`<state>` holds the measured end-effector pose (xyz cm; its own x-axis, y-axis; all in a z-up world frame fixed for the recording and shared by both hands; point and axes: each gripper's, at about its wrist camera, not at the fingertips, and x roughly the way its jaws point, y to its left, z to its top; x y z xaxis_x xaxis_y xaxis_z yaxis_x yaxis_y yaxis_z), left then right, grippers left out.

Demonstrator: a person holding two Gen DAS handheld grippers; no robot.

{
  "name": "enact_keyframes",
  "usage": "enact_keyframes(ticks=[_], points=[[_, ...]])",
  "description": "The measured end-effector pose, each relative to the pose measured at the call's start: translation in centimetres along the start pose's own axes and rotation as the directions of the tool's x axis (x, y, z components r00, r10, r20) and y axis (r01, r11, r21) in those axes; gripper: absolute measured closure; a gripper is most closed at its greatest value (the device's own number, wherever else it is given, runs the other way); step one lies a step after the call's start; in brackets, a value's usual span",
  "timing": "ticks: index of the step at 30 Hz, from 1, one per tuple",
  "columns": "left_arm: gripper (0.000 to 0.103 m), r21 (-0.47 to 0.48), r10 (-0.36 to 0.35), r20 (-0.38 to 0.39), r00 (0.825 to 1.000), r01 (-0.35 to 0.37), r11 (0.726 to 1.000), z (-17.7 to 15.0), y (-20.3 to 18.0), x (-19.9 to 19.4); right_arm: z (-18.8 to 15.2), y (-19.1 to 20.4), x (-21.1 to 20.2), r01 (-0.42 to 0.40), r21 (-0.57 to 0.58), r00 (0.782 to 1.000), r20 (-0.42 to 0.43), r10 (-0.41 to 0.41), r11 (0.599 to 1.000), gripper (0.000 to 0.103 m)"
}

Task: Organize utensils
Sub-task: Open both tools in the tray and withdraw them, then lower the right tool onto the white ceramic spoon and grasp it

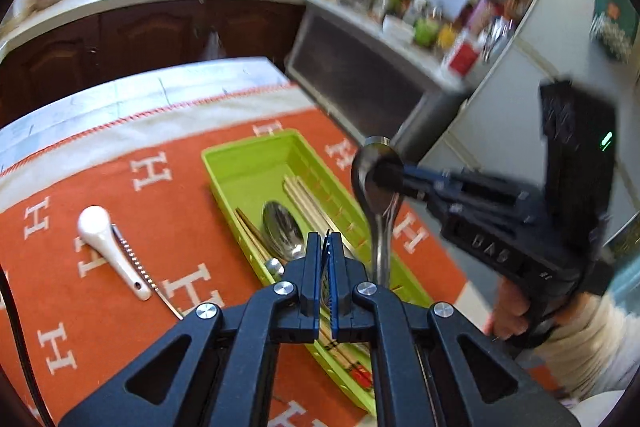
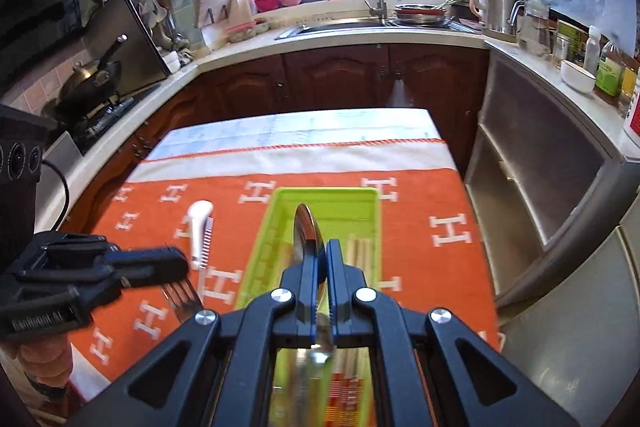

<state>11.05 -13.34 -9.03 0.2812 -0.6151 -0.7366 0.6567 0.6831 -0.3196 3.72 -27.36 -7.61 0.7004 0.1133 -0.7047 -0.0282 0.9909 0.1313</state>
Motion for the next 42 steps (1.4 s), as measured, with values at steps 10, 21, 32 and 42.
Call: enact_keyframes(ticks=[10,21,32,42], points=[[0.101,-0.092,0.072,-0.035,0.997,-0.075,0.993,1.6,1.4,3.8,0.3,-0.2,6.0,-0.007,-0.057,0.995,-0.096,0.001,0.998,0.099],[0.077,-0.242,0.214,0.006,0.977,-0.206,0.948,1.4,4.4,0.7,2.6,0.3,10.1,0.01,-0.03,0.988,-0.154,-0.014,0.999,0.083],[0.068,-0.398,0.38,-0.056,0.923,-0.369,0.84,-2.1,8.7,-3.4,2.7,2.6,8.2,-0.075,-0.034,0.982,-0.175,0.068,0.997,0.083],[0.057,-0.412,0.492,-0.094,0.865,-0.484,0.772,-4.2,9.7,-5.7,2.3,4.6,6.5,-0.141,-0.005,0.971,-0.198,0.138,0.99,0.083]])
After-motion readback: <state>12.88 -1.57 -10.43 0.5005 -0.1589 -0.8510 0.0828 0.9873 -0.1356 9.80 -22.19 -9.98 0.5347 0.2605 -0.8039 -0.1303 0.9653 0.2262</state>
